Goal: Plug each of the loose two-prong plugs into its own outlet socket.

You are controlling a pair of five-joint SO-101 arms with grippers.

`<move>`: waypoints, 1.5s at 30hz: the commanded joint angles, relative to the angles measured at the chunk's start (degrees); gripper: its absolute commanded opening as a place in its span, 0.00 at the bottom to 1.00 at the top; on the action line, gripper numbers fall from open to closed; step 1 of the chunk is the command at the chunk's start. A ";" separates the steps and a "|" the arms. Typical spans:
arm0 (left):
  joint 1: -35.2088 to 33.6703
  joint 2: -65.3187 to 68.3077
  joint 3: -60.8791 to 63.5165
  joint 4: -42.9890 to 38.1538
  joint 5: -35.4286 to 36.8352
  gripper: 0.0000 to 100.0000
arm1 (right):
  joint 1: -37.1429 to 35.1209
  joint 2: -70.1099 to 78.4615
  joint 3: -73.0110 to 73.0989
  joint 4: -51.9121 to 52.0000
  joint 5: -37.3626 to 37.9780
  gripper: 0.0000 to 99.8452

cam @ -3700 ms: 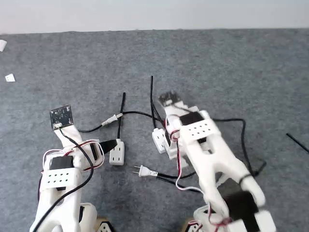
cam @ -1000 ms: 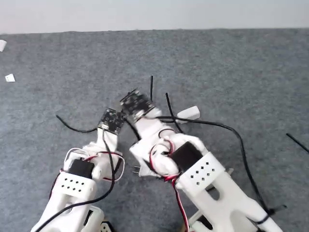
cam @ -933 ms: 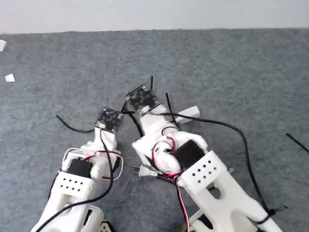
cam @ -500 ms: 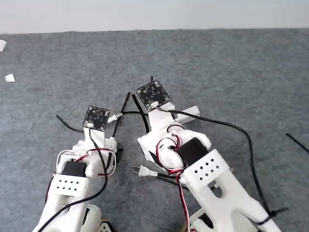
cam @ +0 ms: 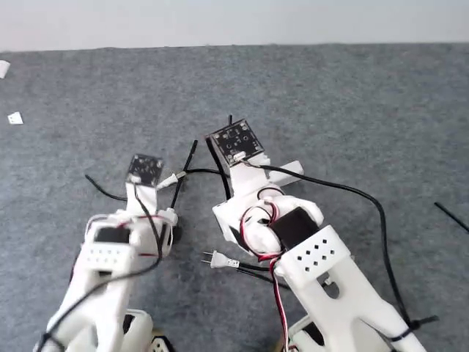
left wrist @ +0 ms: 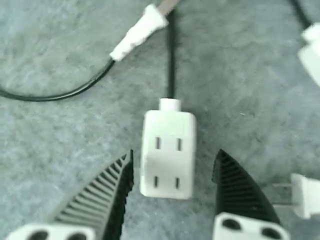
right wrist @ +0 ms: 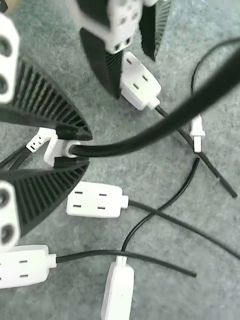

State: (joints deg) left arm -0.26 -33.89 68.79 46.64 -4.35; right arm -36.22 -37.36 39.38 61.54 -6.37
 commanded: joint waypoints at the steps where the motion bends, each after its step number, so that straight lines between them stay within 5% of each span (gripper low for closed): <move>1: -0.26 8.88 -7.87 -0.79 -0.53 0.24 | 1.19 -1.89 -0.62 -0.84 -0.35 0.01; 14: 3.87 16.62 -11.91 6.24 -0.53 0.24 | 1.89 -2.24 -0.53 -0.57 -0.26 0.01; 20: 8.35 17.05 -13.49 5.80 11.34 0.00 | 5.67 -7.69 -0.44 1.54 -0.26 0.01; 27: 13.27 17.05 -15.78 6.15 30.95 0.01 | 7.08 -9.10 1.67 0.57 -0.26 0.01; 37: 17.05 26.37 -23.16 2.20 31.74 0.02 | 7.08 -6.99 1.58 0.22 -0.62 0.01; 45: 15.03 40.09 -35.03 9.41 31.65 0.22 | 7.08 -6.99 1.58 0.22 -0.62 0.01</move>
State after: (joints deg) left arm 15.30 4.44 37.49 55.16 26.77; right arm -29.89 -44.48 41.76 62.95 -6.37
